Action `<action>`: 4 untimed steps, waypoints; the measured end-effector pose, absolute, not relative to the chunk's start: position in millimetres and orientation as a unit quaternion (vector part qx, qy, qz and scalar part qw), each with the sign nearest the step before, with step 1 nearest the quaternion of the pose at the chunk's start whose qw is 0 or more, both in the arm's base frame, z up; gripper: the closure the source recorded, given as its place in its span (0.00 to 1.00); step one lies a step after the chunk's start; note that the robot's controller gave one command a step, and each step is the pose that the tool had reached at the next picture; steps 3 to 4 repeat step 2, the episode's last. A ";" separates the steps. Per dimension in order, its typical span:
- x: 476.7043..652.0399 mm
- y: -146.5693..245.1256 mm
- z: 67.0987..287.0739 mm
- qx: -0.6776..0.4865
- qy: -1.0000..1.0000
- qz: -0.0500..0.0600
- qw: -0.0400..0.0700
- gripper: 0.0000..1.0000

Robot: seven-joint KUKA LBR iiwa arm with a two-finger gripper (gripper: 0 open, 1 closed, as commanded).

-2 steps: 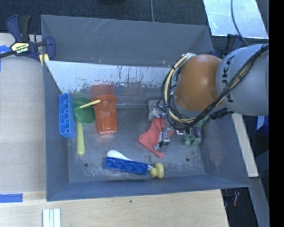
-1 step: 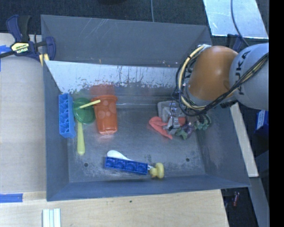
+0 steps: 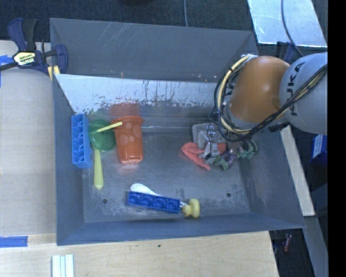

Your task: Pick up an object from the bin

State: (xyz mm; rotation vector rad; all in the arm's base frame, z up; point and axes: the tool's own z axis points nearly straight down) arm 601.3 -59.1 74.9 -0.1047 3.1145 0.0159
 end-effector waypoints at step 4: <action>610.0 -57.2 217.2 -0.027 1.000 0.004 0.009 1.00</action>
Offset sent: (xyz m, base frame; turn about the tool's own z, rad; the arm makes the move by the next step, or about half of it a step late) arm 0.0154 0.0033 0.1649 0.0189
